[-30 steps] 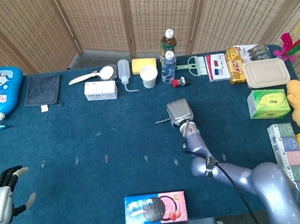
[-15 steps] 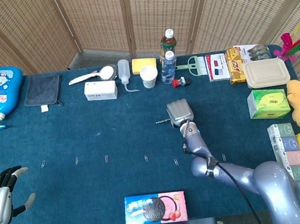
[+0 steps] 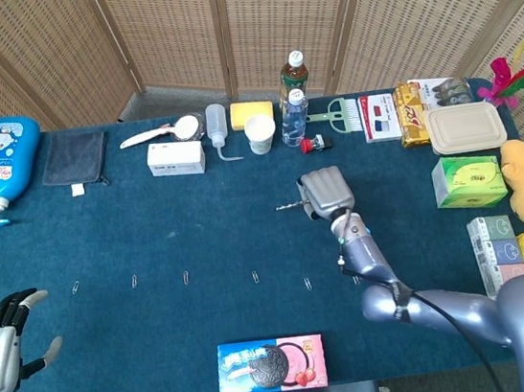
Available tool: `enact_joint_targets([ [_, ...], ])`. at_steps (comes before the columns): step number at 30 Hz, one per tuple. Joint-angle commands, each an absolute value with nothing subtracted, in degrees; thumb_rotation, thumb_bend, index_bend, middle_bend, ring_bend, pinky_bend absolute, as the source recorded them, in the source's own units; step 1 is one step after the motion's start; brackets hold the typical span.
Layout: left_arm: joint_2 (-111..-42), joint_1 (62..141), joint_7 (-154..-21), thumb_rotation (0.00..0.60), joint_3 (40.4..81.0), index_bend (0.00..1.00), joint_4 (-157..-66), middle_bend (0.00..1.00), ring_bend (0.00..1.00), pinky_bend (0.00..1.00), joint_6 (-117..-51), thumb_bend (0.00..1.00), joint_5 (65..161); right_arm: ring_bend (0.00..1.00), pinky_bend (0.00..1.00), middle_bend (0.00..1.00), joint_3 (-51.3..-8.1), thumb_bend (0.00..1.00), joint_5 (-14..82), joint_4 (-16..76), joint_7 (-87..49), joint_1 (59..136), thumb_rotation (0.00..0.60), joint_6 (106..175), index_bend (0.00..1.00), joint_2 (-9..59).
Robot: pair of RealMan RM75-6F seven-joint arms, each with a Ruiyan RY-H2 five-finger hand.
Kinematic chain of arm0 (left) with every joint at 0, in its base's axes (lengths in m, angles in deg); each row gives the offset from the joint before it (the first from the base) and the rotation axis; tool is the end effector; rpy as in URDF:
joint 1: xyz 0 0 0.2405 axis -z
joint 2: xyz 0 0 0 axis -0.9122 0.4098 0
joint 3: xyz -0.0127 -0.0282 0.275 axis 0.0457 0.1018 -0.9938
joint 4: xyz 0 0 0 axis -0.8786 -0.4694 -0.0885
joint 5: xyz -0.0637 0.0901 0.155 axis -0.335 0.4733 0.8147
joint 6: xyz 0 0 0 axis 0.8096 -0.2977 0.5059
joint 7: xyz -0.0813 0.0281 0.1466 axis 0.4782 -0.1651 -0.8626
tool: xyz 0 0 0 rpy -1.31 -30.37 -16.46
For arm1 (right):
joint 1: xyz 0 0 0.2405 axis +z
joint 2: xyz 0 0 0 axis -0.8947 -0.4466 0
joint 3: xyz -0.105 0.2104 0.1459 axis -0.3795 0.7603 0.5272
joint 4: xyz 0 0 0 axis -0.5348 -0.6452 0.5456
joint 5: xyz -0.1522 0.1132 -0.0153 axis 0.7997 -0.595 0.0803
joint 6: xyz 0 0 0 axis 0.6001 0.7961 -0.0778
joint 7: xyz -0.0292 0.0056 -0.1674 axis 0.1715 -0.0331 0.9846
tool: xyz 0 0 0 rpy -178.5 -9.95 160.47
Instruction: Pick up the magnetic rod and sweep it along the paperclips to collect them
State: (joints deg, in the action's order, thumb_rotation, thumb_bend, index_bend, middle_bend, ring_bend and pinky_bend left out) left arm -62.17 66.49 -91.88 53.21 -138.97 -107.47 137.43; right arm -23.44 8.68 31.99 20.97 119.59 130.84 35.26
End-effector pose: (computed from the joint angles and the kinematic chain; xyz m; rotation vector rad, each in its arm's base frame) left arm -0.3071 0.1755 0.1532 -1.2984 -1.0411 -0.9384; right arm -0.1166 -0.4483 -0.0071 1.7343 -0.8864 0.7459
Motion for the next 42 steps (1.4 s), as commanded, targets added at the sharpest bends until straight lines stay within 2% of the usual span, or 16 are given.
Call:
enact_joint_targets([
  [1, -62.2, 66.5, -91.9, 0.6, 53.3, 0.21, -139.1, 0.19, 0.13, 0.19, -107.6, 0.43, 137.6, 0.99, 0.89, 0.85, -25.6, 0.5, 13.3, 39.3, 19.9, 115.6, 0.6, 136.0, 0.71, 29.5],
  [6, -61.9, 67.5, -93.0, 0.6, 54.0, 0.21, -139.9, 0.19, 0.13, 0.19, -107.5, 0.43, 138.6, 0.99, 0.89, 0.85, -30.5, 0.5, 17.1, 46.1, 22.5, 111.5, 0.6, 140.6, 0.71, 23.8],
  [15, -60.4, 69.0, -94.1, 0.6, 55.6, 0.21, -142.0, 0.19, 0.13, 0.19, -107.1, 0.43, 138.8, 0.99, 0.89, 0.85, -36.7, 0.5, 19.4, 49.3, 27.1, 107.2, 0.6, 143.6, 0.71, 18.9],
  [25, -59.3, 70.4, -95.3, 0.6, 56.6, 0.21, -144.8, 0.19, 0.13, 0.19, -106.6, 0.43, 139.2, 0.99, 0.89, 0.85, -40.7, 0.5, 22.7, 49.4, 25.1, 102.1, 0.6, 144.6, 0.71, 16.6],
  [42, -59.5, 70.4, -97.2, 0.6, 55.8, 0.21, -146.9, 0.19, 0.13, 0.18, -106.9, 0.43, 139.7, 0.99, 0.89, 0.85, -45.3, 0.5, 29.4, 50.8, 25.4, 96.5, 0.6, 145.6, 0.72, 15.2],
])
